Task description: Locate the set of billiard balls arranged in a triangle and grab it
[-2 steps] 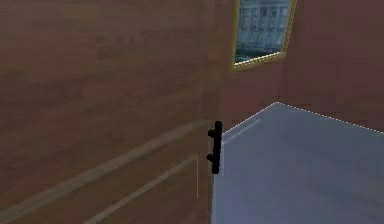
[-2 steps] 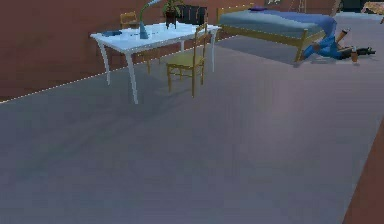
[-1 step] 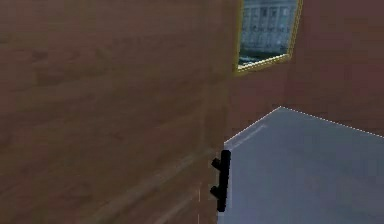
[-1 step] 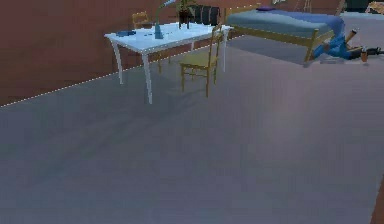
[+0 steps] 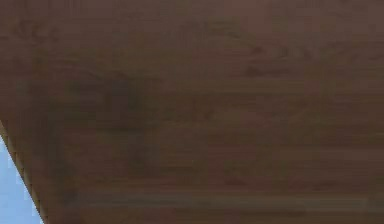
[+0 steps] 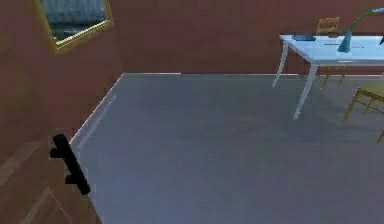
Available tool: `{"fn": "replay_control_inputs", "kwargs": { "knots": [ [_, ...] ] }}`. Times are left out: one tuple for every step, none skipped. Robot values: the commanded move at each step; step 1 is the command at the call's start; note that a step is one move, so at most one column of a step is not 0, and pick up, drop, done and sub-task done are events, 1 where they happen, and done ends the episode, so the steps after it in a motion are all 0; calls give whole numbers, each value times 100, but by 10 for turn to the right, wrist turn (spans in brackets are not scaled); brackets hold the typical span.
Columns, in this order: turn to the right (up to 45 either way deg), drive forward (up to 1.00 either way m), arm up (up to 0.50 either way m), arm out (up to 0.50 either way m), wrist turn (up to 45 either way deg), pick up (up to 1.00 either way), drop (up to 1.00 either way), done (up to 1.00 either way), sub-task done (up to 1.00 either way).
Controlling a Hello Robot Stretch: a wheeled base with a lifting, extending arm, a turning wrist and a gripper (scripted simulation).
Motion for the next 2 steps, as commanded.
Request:
{"fn": "replay_control_inputs", "kwargs": {
  "knots": [
    [-450,0,0,0,0,0,0,0,0],
    [-420,0,0,0,0,0,0,0,0]
  ]
}}
